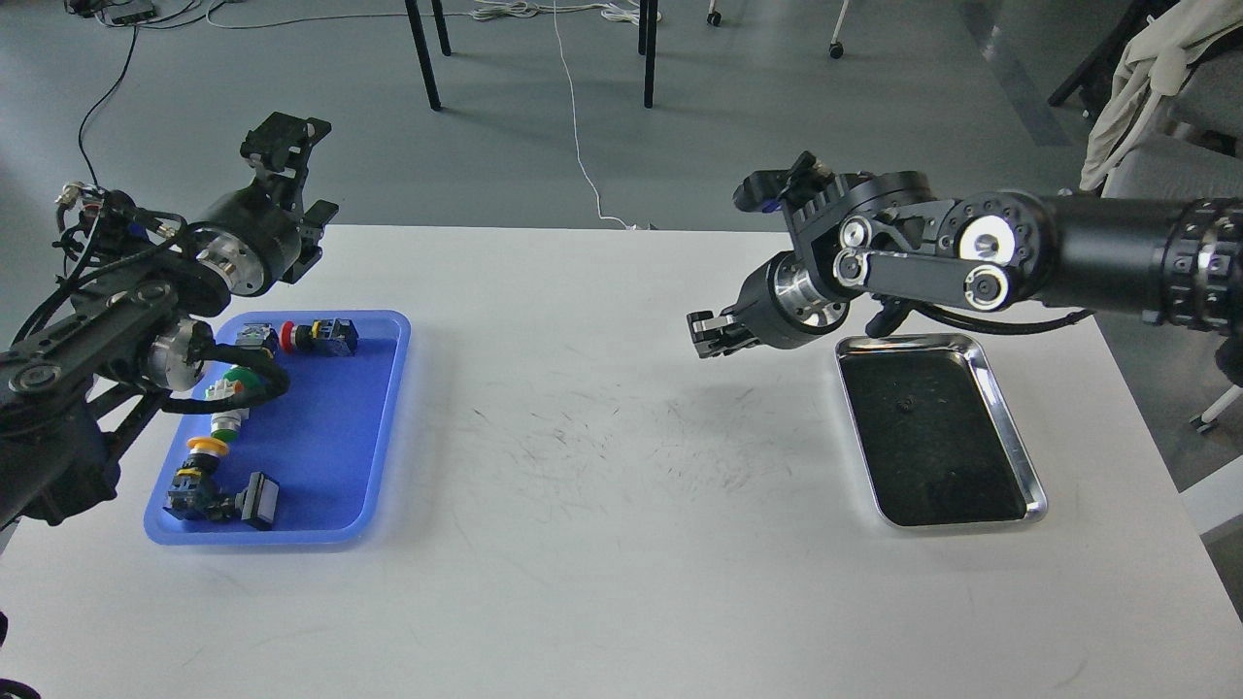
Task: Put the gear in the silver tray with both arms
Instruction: 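Lift the gear and move the right gripper over the silver tray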
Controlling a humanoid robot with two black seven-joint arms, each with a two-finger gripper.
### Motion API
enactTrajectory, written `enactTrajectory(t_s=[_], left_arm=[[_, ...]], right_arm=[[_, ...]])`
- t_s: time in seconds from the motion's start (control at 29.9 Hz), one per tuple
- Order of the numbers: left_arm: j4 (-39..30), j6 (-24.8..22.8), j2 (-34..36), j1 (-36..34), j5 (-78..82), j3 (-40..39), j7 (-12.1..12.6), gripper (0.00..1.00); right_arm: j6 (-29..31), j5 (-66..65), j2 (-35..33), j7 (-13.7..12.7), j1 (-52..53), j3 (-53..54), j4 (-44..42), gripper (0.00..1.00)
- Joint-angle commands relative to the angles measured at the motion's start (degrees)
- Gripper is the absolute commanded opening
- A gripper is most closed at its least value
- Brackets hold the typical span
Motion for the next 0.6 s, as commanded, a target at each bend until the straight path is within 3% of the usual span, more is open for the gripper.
enactTrajectory(t_s=[0.0,0.2,0.57], left_arm=[[0.2,0.0,-0.2,0.0,-0.1,0.0,-0.1,0.98],[0.5,0.0,-0.7,0.0,0.0,0.0,-0.1,0.98],[0.6,0.0,-1.4,-0.2,0.0,0.2,-0.1,0.98]], right_arm=[[0.0,-0.3,-8.8,0.0,-1.9,0.0,1.0,0.05],[0.0,-6.8,-16.5,0.5,-11.5,0.8,1.3,0.04],[0.0,-8.2,-15.4,0.5,-17.2,2.2,0.6,0.04]])
